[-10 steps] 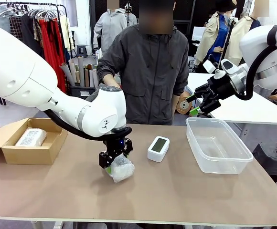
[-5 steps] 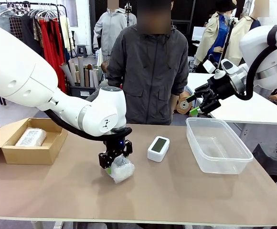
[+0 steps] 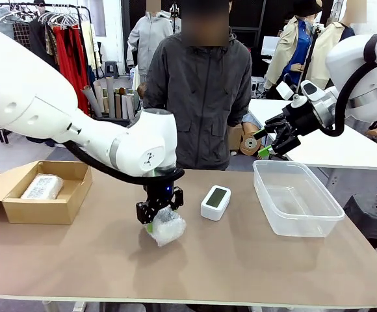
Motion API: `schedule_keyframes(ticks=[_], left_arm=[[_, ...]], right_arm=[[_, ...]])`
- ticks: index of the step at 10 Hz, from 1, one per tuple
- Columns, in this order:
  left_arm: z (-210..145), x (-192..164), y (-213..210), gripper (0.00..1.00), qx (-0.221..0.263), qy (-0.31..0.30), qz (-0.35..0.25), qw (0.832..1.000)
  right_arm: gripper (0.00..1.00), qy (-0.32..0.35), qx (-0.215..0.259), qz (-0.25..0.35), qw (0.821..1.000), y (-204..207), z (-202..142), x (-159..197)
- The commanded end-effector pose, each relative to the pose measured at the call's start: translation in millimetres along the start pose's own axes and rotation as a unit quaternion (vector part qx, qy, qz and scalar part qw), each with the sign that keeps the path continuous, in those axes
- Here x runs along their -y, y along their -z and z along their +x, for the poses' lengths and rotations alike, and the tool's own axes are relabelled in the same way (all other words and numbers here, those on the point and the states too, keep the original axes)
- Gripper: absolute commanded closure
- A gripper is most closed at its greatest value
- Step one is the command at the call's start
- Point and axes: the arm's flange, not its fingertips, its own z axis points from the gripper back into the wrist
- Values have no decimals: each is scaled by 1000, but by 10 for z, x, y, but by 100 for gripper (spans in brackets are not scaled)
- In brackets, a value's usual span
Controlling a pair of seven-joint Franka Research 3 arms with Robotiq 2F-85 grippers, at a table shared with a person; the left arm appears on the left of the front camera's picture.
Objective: Separate and place wrapped and unwrapped clocks.
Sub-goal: Pick up the Digital clock indicated by the person.
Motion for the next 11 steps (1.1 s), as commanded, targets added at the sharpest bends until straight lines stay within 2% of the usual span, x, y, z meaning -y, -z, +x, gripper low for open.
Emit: schedule_keyframes(ticks=[1,4,7,9,11], left_arm=[[65,73,-430,100,-11,38,7,999],[188,253,-1029,100,-15,106,25,994],[416,436,-1666,100,5,145,36,989],[547,561,-2050,100,23,234,53,971],[622,718,-2427,100,29,297,54,953]], right_arm=[[0,-4,-2,-4,1000,-15,7,-5],[0,-4,-2,-4,1000,-15,7,-5],[0,-4,-2,-4,1000,-15,7,-5],[0,-4,-2,-4,1000,-15,7,-5],[0,-4,-2,-4,1000,-15,7,-5]])
